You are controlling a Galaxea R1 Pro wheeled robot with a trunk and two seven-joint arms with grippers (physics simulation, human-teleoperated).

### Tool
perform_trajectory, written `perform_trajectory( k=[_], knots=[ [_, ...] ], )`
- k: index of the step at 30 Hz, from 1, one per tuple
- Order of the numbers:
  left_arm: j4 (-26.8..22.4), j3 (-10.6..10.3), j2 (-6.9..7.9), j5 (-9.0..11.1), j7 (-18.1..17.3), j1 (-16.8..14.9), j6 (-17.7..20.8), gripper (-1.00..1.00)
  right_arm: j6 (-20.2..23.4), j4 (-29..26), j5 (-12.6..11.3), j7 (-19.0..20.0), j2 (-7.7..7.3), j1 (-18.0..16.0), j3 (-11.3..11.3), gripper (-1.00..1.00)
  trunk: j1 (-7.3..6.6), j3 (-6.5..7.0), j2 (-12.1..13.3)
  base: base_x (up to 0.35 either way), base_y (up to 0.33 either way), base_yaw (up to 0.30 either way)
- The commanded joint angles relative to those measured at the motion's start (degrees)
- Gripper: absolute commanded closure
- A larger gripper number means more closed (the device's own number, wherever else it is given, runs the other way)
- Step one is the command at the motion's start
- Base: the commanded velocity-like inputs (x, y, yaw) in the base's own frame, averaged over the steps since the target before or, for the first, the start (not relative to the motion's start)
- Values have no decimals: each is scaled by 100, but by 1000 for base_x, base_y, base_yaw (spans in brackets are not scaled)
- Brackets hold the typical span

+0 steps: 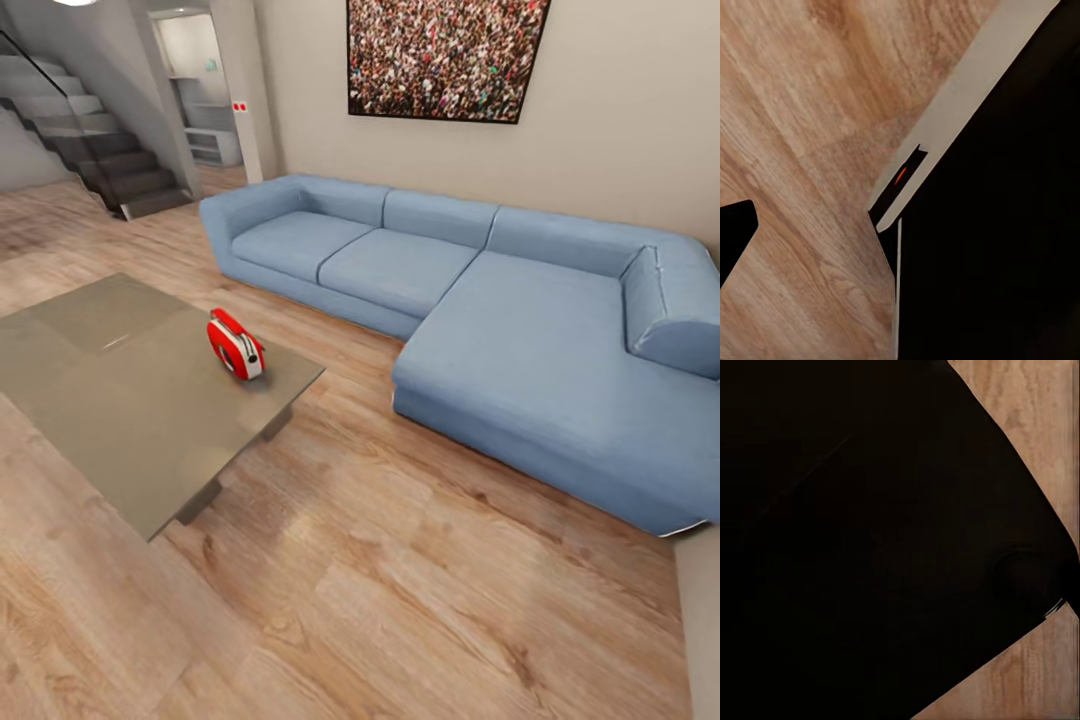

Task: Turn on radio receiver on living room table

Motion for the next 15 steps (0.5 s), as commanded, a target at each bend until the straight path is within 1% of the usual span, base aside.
perform_trajectory(
  k=[1,9,15],
  knots=[
    [0,-2,0,1,0,0,0,-100,0,0,0,0,0,0,0,-100,0,0,0,186,-116,20],
    [0,0,0,0,0,0,0,-100,0,0,2,1,0,0,0,-100,0,-1,0,216,-114,4],
    [0,-8,0,-5,0,0,0,-100,0,0,0,1,0,0,0,-100,0,-1,0,319,-43,0]
  ],
)
